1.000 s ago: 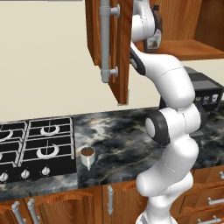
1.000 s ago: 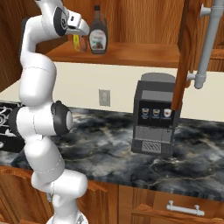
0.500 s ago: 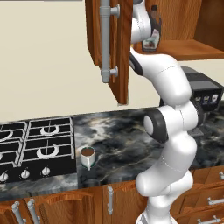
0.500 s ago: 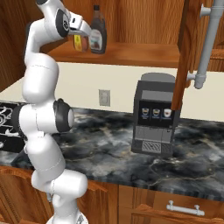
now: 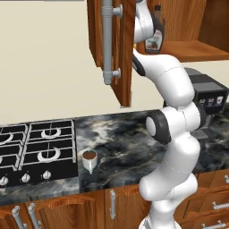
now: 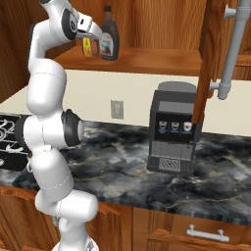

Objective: Pick the syrup bottle and honey bottle from the cabinet and place them next to the mug.

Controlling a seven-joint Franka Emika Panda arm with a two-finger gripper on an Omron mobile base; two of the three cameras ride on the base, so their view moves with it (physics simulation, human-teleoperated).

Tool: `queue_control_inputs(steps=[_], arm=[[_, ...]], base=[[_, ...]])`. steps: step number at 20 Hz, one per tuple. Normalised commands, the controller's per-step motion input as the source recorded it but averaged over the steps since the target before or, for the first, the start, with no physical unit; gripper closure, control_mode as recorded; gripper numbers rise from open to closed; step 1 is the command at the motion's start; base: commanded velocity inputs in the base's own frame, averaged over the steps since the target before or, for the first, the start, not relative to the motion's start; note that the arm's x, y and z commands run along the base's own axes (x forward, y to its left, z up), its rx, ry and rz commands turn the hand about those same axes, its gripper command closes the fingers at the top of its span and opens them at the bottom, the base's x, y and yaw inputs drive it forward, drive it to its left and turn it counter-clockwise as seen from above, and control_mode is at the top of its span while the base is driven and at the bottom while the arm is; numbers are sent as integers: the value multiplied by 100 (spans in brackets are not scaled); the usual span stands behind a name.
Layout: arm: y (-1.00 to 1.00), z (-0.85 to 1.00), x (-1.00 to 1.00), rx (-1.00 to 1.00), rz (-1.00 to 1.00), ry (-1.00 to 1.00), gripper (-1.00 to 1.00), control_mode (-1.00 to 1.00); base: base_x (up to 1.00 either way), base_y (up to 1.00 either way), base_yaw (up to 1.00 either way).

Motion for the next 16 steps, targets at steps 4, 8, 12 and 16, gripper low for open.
queue_control_inputs(steps=[4,8,12,16], arm=[[0,0,0,0,0,0,100,-100],[0,0,0,0,0,0,100,-100],[0,0,-22,0,0,-1,100,-100],[0,0,-54,0,0,-11,100,-100]], base=[[0,0,0],[0,0,0],[0,0,0],[0,0,0]])
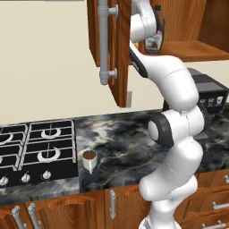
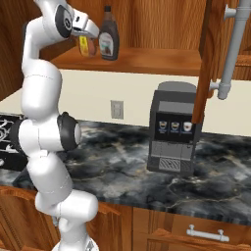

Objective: Pick the syrup bottle and honey bottle from the cabinet and place them next to the mug.

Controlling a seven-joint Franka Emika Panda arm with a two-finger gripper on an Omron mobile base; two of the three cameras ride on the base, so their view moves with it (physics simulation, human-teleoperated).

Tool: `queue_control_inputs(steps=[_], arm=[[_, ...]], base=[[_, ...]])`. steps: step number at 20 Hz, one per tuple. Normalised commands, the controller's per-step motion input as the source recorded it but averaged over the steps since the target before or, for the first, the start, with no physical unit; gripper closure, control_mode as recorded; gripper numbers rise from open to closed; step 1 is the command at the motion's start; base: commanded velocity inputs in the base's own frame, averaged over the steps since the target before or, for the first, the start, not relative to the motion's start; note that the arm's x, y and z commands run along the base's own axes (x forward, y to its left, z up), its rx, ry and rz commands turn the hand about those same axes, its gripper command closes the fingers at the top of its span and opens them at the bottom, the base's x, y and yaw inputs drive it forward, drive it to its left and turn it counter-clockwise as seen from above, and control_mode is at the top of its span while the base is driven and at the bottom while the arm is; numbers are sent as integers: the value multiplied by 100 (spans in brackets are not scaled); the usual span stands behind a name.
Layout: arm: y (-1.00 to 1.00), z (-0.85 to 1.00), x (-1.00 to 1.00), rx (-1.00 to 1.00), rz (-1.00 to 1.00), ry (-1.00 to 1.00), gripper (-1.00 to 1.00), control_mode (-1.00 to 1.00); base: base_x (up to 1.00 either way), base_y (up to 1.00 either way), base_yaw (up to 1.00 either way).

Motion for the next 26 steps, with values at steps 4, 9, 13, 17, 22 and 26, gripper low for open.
queue_control_inputs(steps=[4,9,13,17,22,26], arm=[[-8,0,-51,0,0,-13,100,-100],[-20,0,-59,0,0,-12,100,-100],[-23,0,-99,1,3,-9,100,-100],[-6,0,-100,2,12,-2,100,-100],[-5,0,-100,2,21,0,100,-100],[-8,0,-71,0,34,5,100,-100]], base=[[0,0,0],[0,0,0],[0,0,0],[0,0,0],[0,0,0],[0,0,0]])
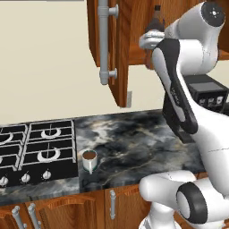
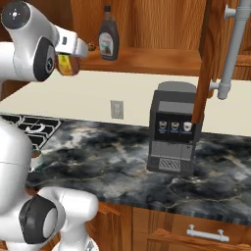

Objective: Pick the syrup bottle and honey bottle from the cabinet and place them next to the mug.

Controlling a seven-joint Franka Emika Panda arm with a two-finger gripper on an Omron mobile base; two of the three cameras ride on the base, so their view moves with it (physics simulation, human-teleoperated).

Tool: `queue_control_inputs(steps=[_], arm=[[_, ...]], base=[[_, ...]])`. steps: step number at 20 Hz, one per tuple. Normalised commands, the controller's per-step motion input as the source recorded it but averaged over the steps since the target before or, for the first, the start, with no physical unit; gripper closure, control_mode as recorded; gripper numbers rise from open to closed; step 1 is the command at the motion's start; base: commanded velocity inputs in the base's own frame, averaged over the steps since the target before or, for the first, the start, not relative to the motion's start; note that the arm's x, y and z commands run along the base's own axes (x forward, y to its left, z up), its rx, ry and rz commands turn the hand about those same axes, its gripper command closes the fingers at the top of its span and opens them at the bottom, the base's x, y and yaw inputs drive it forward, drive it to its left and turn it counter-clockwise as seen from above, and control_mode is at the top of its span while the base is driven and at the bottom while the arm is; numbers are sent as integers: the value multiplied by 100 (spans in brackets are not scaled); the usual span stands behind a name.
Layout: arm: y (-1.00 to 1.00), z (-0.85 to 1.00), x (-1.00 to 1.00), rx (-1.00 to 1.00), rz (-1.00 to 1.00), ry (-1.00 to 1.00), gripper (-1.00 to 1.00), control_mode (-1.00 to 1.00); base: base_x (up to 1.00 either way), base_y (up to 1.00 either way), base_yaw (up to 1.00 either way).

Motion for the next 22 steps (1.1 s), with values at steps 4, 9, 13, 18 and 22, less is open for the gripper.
queue_control_inputs(steps=[4,9,13,18,22], arm=[[-3,-5,-33,0,47,9,100,-100],[-1,-4,-26,0,51,9,100,-100],[0,-1,-25,0,51,10,100,-100],[0,-14,-4,1,37,5,100,-100],[3,-40,16,10,8,6,100,-100]], base=[[0,0,0],[0,0,0],[0,0,0],[0,0,0],[0,0,0]])
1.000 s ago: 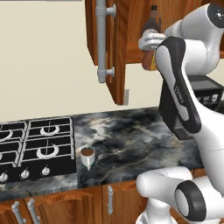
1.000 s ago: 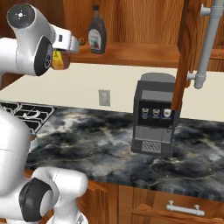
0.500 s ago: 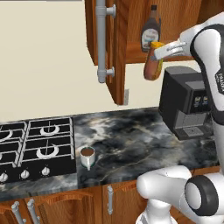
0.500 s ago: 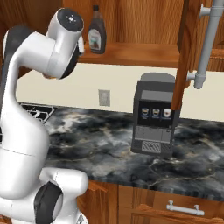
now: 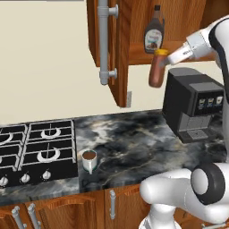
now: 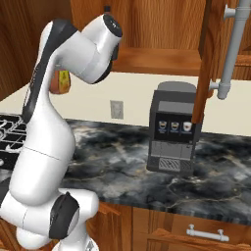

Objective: Pick the syrup bottle and honey bottle from the cabinet and place them next to the mug.

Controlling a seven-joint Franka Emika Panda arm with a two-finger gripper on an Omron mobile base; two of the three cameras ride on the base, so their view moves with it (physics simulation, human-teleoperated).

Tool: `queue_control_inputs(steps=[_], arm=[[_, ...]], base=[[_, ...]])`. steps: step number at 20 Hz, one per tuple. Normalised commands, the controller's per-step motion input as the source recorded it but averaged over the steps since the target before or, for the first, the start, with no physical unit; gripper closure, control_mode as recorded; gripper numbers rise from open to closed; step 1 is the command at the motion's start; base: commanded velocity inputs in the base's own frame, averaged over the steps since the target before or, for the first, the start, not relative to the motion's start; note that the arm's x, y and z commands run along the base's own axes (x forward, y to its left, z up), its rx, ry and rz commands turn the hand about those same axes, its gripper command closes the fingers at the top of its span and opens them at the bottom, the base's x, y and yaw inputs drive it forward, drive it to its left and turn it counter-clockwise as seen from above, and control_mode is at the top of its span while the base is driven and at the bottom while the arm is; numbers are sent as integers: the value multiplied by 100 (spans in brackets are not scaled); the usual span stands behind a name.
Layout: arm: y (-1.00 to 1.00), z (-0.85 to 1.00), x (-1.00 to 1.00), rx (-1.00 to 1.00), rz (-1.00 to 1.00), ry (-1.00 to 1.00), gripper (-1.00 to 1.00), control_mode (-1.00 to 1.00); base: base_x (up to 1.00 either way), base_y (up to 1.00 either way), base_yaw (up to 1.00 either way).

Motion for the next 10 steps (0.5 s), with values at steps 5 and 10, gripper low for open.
queue_control_inputs(steps=[5,10], arm=[[0,-83,15,10,6,8,100,-100],[0,-79,0,8,8,10,100,-100]], base=[[0,0,0],[0,0,0]])
